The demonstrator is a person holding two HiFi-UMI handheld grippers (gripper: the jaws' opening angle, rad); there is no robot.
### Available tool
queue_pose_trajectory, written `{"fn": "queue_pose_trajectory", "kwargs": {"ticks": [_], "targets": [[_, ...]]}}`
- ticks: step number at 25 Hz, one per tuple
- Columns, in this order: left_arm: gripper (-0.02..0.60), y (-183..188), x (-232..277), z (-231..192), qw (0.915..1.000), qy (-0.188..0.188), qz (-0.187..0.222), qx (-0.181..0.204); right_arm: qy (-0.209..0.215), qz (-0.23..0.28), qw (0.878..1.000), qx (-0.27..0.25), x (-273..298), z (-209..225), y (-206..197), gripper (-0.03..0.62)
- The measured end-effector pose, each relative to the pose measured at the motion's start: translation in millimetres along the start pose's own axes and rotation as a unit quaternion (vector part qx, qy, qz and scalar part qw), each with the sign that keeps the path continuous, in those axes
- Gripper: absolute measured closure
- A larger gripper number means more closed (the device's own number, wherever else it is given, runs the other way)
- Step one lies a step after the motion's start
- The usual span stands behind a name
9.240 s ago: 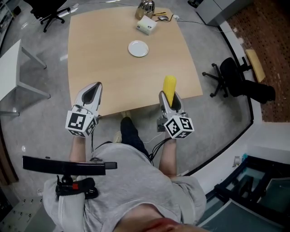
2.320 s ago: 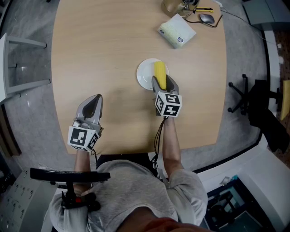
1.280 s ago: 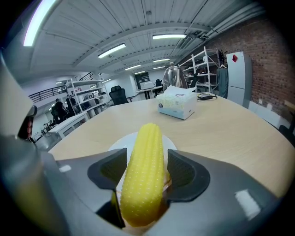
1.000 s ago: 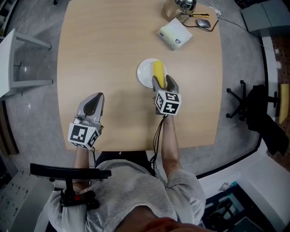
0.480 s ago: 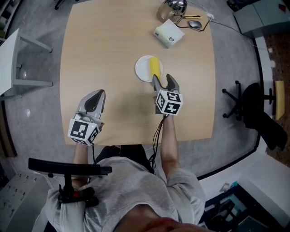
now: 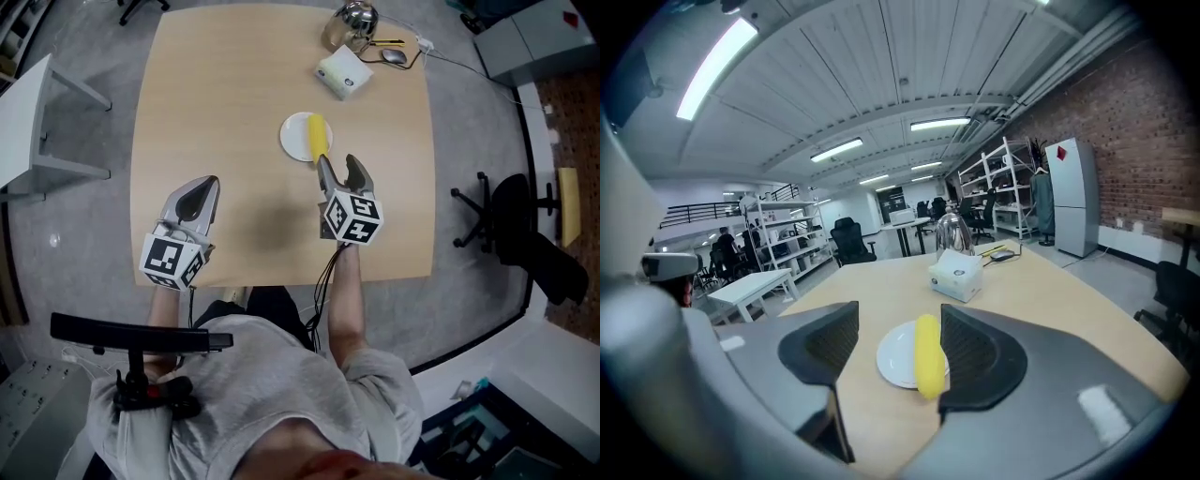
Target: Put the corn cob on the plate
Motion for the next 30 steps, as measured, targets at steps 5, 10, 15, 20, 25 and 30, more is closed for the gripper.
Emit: {"fn": "queue_pose_trajectory", "kwargs": {"ticks": [5,10,15,20,25,30], "targets": [[0.561,15,-15,1,0.9998,-0.005,0.017,0.004,0.003,0.015,1.000,-0.007,-18,-22,12,0.315],[0.561,19,-31,-1,0.9997,-0.010,0.024,0.002,0.001,0.028,1.000,-0.013,-37,-44,18,0.315],[0.561,24,-43,2,0.9993,-0.021,0.030,0.002,-0.001,0.039,0.999,-0.015,-57,-65,21,0.316],[0.561,30,-44,8,0.9984,-0.036,0.043,0.004,-0.006,0.051,0.999,-0.011,-72,-72,20,0.316],[0.561,29,-45,6,0.9977,-0.041,0.054,0.008,-0.013,0.066,0.998,-0.013,-79,-75,19,0.316],[0.561,35,-64,5,0.9969,-0.042,0.066,0.009,-0.013,0.080,0.996,-0.020,-95,-94,23,0.316]]}}
Point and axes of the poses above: the fingertips, and each gripper's own axes: x forward along the fingers, z to its right, y out of its top, the point moved 3 cm from there along -x, backward along the fingers, and after that the axes turned 15 degrees about y, right-handed, at the moved point
